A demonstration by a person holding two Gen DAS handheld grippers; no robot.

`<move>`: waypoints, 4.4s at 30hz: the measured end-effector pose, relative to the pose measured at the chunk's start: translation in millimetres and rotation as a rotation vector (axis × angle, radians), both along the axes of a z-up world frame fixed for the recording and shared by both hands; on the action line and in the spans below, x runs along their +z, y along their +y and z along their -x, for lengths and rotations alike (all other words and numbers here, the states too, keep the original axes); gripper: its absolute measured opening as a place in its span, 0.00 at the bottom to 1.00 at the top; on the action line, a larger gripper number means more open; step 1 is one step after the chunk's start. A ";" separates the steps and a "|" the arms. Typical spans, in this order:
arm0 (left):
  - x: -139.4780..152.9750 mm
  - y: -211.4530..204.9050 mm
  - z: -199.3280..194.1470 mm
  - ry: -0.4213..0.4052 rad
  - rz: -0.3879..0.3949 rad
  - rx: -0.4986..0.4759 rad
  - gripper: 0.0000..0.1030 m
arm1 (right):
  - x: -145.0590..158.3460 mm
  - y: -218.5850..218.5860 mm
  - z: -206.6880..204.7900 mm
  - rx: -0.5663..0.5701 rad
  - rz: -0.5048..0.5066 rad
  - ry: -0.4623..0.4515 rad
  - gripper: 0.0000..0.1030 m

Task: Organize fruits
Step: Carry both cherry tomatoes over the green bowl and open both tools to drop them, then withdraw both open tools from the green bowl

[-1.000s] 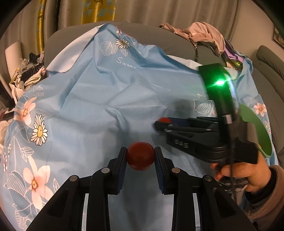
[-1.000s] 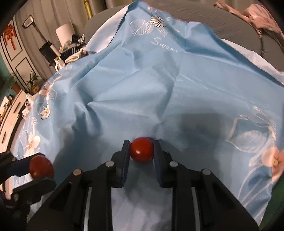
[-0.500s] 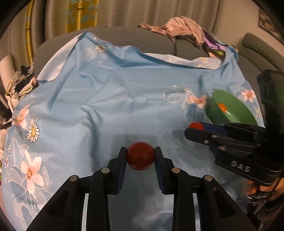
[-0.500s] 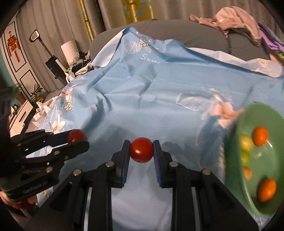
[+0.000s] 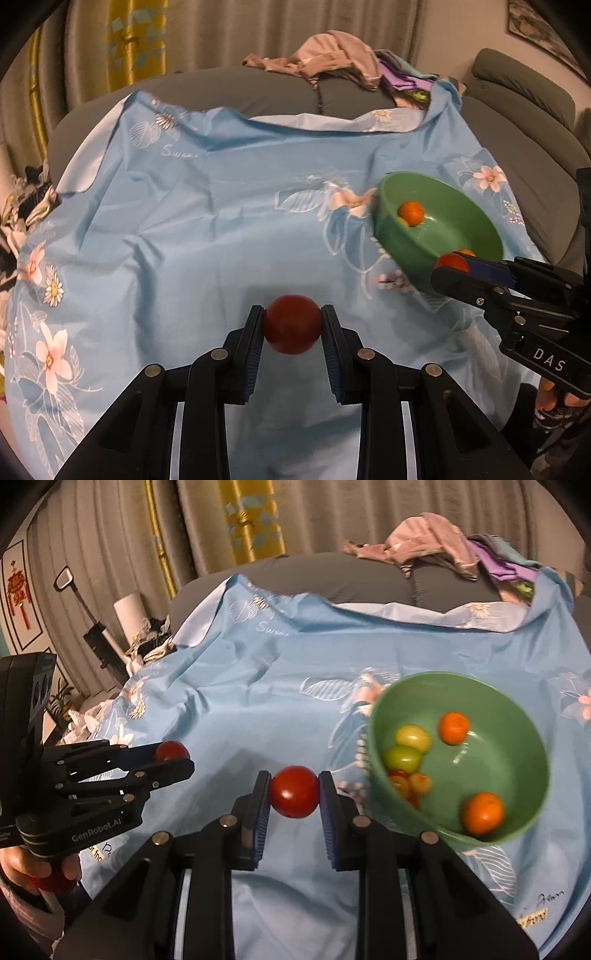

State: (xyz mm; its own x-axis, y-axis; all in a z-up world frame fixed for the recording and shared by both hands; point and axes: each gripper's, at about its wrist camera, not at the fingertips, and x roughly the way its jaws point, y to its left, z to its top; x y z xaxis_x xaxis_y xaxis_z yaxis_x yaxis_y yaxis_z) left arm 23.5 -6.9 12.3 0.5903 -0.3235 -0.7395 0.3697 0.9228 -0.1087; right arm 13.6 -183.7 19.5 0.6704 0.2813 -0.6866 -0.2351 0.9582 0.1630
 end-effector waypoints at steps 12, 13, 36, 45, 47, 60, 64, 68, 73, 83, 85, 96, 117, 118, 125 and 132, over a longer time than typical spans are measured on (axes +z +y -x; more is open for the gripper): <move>27.6 -62.7 -6.5 -0.068 0.013 -0.133 0.29 | 11.8 -51.7 12.4 -0.122 -0.022 -0.052 0.26; 28.8 -68.1 -8.1 -0.071 0.015 -0.147 0.29 | 11.8 -56.1 11.9 -0.131 -0.021 -0.055 0.26; 4.3 -166.3 -63.3 -0.001 -0.034 -0.346 0.29 | -12.2 -120.1 -17.5 -0.264 -0.008 -0.002 0.26; -11.8 -179.4 -76.5 0.057 -0.073 -0.366 0.29 | -21.8 -123.1 -28.8 -0.257 0.009 0.034 0.26; -14.6 -180.9 -78.6 0.066 -0.081 -0.364 0.29 | -23.9 -123.7 -31.0 -0.257 0.012 0.042 0.26; -25.2 -186.5 -81.5 0.093 -0.126 -0.365 0.29 | -30.0 -125.6 -36.4 -0.255 0.012 0.062 0.27; -25.5 -187.3 -82.3 0.093 -0.138 -0.357 0.29 | -33.4 -127.3 -38.8 -0.259 0.006 0.078 0.28; -24.6 -186.1 -82.5 0.100 -0.142 -0.350 0.32 | -33.9 -128.4 -38.6 -0.263 0.009 0.085 0.31; -14.9 -184.0 -76.5 0.079 -0.151 -0.333 0.52 | -27.1 -127.4 -31.7 -0.276 0.009 0.075 0.46; 25.5 -160.9 -57.2 0.043 -0.139 -0.245 0.76 | 9.9 -128.2 -8.5 -0.293 0.051 0.042 0.80; 30.6 -158.3 -54.3 0.057 -0.125 -0.242 0.76 | 18.2 -126.3 -3.5 -0.289 0.066 0.032 0.83; 55.1 -162.7 -39.1 0.049 -0.167 -0.214 0.76 | 43.2 -123.7 9.1 -0.256 0.081 0.033 0.89; 52.4 -164.0 -40.9 0.056 -0.207 -0.196 0.76 | 47.1 -124.9 12.7 -0.266 0.093 0.026 0.89; 52.5 -164.3 -40.8 0.057 -0.205 -0.195 0.76 | 47.1 -124.8 12.7 -0.266 0.093 0.027 0.89; 51.5 -164.6 -40.7 0.056 -0.208 -0.195 0.76 | 47.3 -125.4 11.6 -0.265 0.093 0.027 0.89; 48.7 -162.4 -42.3 0.063 -0.200 -0.194 0.76 | 47.6 -125.6 10.4 -0.265 0.092 0.026 0.89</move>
